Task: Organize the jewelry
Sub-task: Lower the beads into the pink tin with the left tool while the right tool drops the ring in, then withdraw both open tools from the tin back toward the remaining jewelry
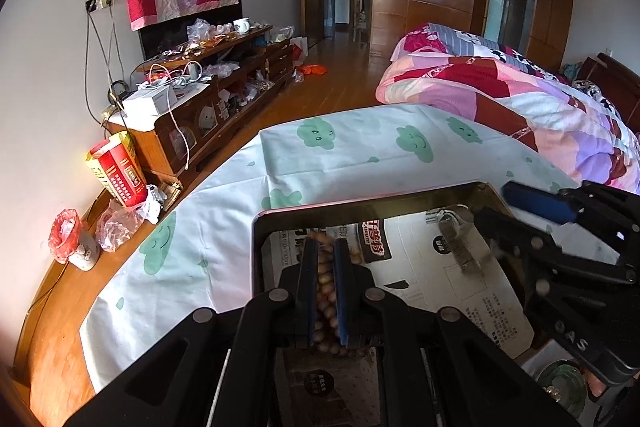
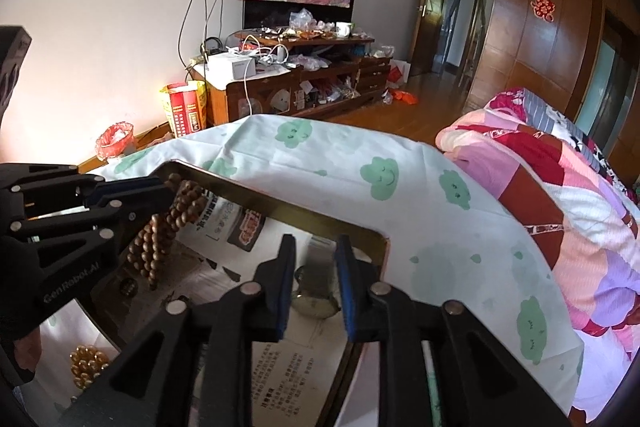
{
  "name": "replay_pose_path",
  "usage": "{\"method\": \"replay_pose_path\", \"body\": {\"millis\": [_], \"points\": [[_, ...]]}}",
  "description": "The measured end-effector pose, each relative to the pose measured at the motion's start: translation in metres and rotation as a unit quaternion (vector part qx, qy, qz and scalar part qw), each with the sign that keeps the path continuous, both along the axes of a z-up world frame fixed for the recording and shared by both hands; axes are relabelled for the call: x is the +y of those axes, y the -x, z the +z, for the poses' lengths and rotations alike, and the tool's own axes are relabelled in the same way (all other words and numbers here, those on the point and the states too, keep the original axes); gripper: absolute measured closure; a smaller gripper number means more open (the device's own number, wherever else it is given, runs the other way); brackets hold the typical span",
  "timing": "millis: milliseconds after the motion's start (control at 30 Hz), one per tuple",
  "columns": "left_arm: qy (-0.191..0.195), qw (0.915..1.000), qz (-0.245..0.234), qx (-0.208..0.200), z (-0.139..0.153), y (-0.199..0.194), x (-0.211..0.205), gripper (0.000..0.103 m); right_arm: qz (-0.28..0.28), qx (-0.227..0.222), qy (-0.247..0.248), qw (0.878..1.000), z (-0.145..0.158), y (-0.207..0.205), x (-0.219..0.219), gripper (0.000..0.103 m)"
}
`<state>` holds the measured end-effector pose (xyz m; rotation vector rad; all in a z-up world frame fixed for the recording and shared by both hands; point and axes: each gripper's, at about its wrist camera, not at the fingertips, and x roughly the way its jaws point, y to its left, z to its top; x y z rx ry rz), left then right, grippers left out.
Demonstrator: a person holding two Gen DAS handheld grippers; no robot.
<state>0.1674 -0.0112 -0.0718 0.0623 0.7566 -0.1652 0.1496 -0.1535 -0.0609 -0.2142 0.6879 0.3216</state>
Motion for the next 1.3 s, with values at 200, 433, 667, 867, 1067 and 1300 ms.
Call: {"method": "replay_pose_path", "body": {"millis": [200, 433, 667, 867, 1067, 1300], "points": [[-0.011, 0.9992, 0.025, -0.027, 0.009, 0.011, 0.006, 0.031, -0.007, -0.011, 0.006, 1.000, 0.006, 0.005, -0.003, 0.054], [-0.010, 0.9988, 0.027, -0.041, 0.019, 0.025, 0.015, 0.031, -0.022, -0.016, 0.008, 1.000, 0.012, 0.019, -0.016, 0.045], [-0.015, 0.9981, 0.045, -0.040, 0.018, 0.048, 0.022, 0.031, -0.033, -0.014, 0.003, 0.999, 0.013, 0.038, -0.024, 0.036], [-0.012, 0.9983, 0.047, -0.032, 0.009, 0.076, 0.025, 0.031, -0.047, -0.001, -0.004, 0.999, 0.008, 0.059, -0.033, 0.036], [-0.021, 0.9988, 0.044, -0.005, -0.012, 0.103, 0.023, 0.031, -0.059, 0.012, -0.006, 0.998, -0.003, 0.088, -0.046, 0.036], [-0.017, 0.9988, 0.045, 0.006, -0.020, 0.125, 0.019, 0.031, -0.076, 0.032, 0.002, 0.997, -0.022, 0.118, -0.062, 0.036]]}}
